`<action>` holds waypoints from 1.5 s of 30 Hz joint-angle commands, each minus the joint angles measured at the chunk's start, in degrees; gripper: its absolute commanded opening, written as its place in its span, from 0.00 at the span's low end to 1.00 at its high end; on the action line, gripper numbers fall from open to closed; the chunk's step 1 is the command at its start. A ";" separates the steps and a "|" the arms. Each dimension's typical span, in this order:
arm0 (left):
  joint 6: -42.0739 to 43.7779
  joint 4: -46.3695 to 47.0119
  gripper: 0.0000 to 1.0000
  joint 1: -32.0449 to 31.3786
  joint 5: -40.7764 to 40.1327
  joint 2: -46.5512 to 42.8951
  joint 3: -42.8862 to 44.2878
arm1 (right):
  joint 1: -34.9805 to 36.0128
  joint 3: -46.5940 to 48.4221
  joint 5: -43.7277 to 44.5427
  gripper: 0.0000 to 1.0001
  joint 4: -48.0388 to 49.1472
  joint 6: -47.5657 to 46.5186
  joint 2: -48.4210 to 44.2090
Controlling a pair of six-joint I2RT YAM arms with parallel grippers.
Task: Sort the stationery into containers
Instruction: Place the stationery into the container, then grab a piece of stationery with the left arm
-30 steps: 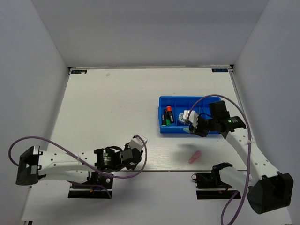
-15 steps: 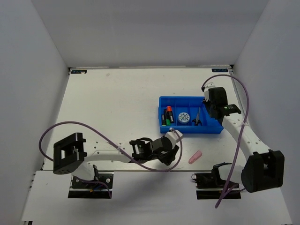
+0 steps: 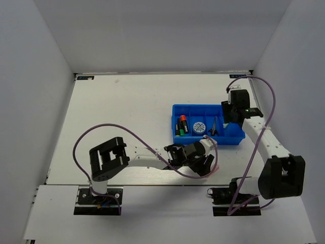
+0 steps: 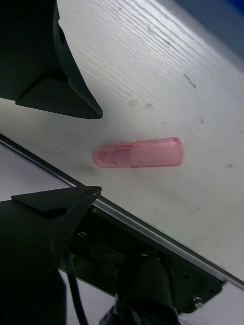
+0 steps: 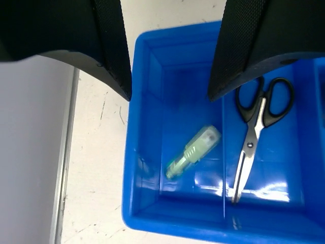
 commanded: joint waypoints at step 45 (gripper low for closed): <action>5.91 -19.65 0.51 -7.92 -20.12 21.42 13.83 | -16.42 -8.19 -21.33 0.67 2.86 11.83 -17.45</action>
